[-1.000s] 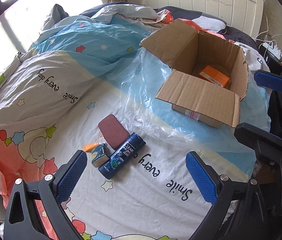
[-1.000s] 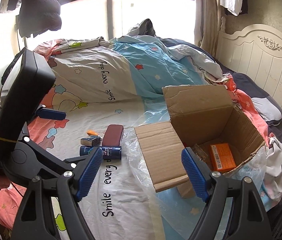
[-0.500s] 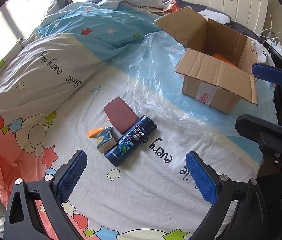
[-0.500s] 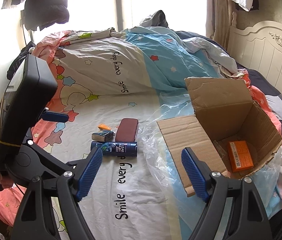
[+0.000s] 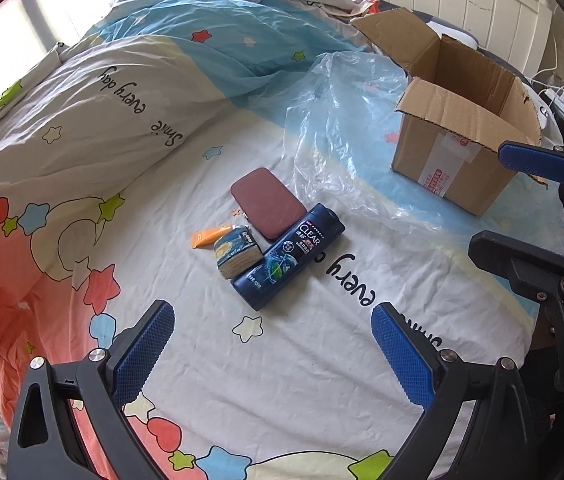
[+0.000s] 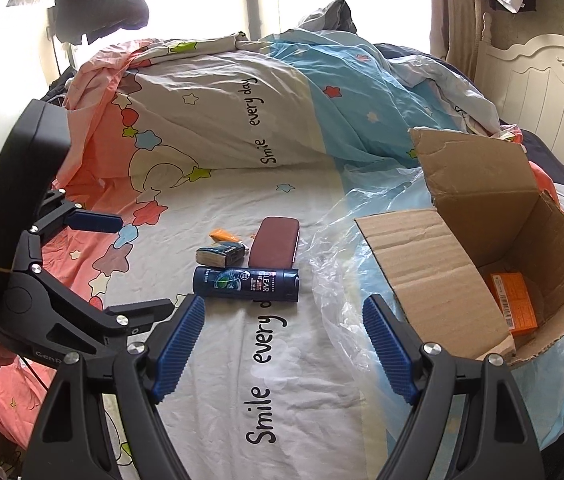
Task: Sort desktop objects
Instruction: 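Move both tools back toward the remaining items on the bed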
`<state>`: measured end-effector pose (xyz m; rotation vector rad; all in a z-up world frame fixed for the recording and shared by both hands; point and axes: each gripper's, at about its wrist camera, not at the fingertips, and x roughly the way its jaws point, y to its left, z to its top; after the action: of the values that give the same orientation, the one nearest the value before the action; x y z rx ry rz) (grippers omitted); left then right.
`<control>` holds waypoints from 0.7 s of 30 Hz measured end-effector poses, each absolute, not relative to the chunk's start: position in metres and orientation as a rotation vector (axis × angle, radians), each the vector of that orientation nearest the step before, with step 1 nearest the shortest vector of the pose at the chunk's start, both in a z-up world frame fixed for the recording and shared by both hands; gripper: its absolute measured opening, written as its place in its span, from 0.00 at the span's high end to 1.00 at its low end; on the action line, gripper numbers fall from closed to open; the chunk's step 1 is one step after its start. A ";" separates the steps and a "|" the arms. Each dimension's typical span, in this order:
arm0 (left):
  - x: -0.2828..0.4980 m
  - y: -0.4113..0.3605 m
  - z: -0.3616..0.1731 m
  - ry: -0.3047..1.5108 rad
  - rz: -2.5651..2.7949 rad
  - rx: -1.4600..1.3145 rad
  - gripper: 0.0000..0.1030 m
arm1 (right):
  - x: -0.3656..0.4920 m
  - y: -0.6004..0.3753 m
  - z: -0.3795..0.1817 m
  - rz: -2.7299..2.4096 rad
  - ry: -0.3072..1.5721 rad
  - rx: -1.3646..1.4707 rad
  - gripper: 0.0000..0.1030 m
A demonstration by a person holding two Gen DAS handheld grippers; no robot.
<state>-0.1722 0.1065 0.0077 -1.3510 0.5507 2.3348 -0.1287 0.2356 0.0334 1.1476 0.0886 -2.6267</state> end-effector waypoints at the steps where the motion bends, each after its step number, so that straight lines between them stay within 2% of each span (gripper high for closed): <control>1: -0.172 0.104 0.008 0.543 2.337 -1.349 0.02 | -0.130 0.234 0.030 -2.620 0.086 1.157 0.24; 21: -0.183 0.056 -0.036 0.450 2.390 -1.442 0.02 | -0.158 0.201 -0.020 -2.486 0.105 1.238 0.24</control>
<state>-0.1826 0.0556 -0.0358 -1.4422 0.4505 2.3902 -0.1576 0.2013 -0.0203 1.2384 0.1051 -2.4857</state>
